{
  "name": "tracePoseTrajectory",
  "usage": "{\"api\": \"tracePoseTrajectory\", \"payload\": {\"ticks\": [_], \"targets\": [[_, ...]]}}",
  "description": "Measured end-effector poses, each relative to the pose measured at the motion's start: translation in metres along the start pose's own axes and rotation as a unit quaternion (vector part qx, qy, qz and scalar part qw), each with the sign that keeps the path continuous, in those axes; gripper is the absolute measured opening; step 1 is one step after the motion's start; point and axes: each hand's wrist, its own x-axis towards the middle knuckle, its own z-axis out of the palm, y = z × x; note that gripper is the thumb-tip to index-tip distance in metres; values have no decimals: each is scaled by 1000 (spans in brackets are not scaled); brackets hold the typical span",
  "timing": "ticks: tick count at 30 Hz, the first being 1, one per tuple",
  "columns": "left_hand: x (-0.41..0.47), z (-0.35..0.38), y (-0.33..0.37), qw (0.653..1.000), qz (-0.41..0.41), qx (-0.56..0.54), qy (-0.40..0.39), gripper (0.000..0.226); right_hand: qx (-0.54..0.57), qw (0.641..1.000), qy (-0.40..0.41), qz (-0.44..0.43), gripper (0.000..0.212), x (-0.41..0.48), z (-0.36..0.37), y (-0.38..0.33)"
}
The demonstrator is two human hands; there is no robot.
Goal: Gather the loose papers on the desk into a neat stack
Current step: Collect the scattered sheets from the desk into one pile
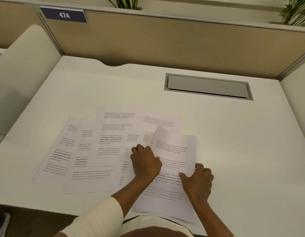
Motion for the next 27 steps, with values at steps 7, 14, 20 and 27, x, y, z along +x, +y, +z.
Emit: {"api": "tracePoseTrajectory", "payload": {"ticks": [7,14,20,27], "targets": [[10,-4,-17,998,-50,7,-30,57,16,999,-13,39,87,-7,-1,-20],[21,-15,-20,997,-59,-29,-45,81,-70,997,-25,31,69,-12,0,-39],[29,-17,-26,994,-78,-79,-21,89,-13,999,-20,45,78,-12,9,-38],[34,-25,-45,950,-82,-294,-70,41,67,996,-11,64,83,-9,14,-42]]}}
